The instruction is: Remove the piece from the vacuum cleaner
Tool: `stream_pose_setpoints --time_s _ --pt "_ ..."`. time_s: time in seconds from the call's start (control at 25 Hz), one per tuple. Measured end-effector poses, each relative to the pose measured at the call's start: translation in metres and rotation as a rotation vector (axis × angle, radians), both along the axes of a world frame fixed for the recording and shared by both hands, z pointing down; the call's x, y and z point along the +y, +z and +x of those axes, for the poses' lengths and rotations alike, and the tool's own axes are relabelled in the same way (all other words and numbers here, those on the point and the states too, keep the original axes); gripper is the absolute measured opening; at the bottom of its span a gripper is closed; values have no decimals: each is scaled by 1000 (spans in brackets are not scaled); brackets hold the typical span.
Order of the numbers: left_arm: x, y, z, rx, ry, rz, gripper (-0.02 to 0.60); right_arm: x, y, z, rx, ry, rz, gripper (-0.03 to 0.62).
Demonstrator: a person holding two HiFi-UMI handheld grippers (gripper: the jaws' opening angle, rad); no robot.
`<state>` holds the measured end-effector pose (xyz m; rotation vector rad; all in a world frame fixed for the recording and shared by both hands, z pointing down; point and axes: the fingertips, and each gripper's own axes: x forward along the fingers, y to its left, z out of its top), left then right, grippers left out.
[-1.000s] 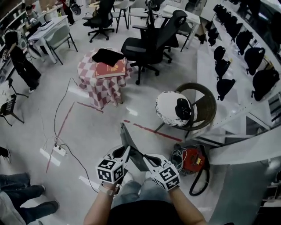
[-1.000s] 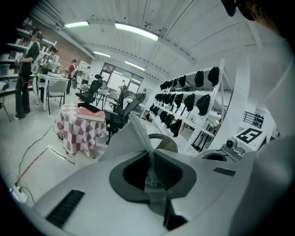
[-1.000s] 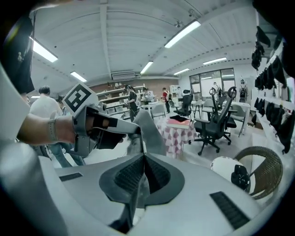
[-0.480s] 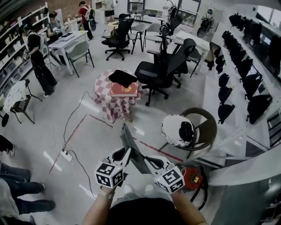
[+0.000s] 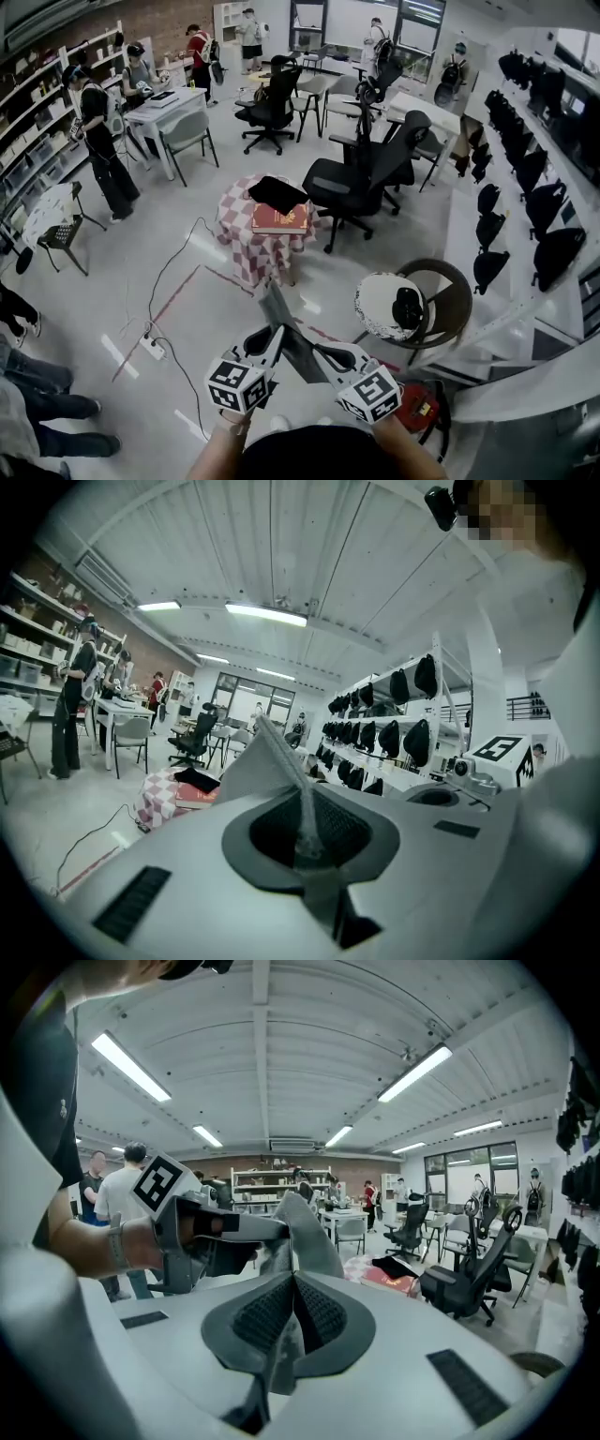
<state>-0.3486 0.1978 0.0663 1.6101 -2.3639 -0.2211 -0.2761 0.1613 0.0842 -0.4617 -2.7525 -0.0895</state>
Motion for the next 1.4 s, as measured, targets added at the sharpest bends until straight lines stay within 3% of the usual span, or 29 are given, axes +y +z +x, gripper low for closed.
stream_pose_setpoints --time_s 0.52,1.4 --pt "1 -12 -17 -22 -64 1 37 -2 -11 -20 -28 -74 32 31" --pt "19 1 -9 -1 -89 -38 37 15 0 -12 -18 -81 32 32"
